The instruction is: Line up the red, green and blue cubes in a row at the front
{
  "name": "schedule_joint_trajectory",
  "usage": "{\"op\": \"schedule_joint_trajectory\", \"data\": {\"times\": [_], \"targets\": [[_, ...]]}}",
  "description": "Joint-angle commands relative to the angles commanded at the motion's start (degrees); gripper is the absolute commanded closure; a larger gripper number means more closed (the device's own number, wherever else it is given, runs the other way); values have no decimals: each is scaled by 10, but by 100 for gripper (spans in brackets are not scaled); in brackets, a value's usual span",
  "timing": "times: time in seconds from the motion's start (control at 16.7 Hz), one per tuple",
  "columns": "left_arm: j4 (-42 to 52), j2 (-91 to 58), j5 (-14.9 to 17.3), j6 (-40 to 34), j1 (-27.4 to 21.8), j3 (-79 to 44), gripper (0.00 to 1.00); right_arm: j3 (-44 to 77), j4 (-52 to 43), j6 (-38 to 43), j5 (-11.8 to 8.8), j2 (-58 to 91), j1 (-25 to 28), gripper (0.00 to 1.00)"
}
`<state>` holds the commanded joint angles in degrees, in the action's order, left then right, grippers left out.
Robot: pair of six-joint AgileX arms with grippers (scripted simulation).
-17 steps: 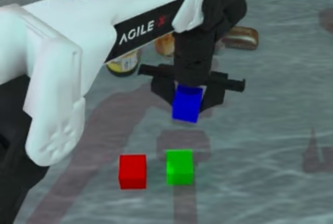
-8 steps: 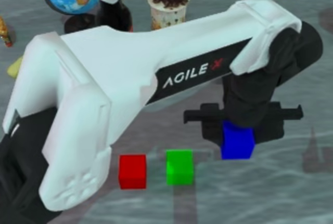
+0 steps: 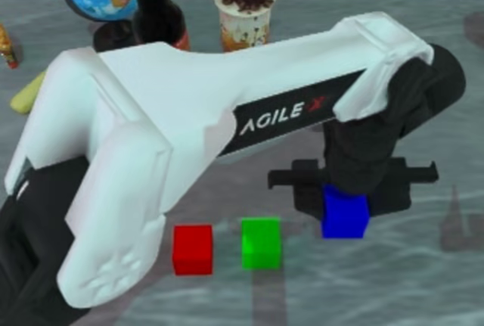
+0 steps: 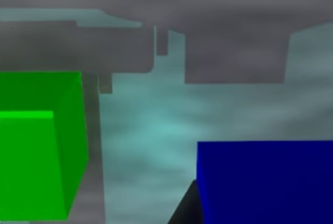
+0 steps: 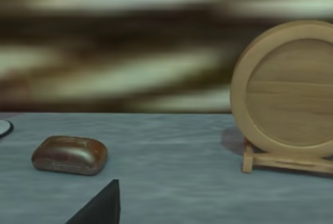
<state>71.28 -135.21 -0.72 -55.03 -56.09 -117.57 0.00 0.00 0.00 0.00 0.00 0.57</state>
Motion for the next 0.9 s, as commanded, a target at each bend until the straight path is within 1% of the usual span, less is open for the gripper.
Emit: {"op": "schedule_joint_trajectory", "data": {"times": [0.3,0.54,0.9], "targets": [[-96,-14,0,-2,-1,80,100,0,0,0,0,0,0,0],[-102,-15,0,-3,-1,86,100,0,0,0,0,0,0,0],[-102,-15,0,-3,-1,86,55,0,0,0,0,0,0,0]]}}
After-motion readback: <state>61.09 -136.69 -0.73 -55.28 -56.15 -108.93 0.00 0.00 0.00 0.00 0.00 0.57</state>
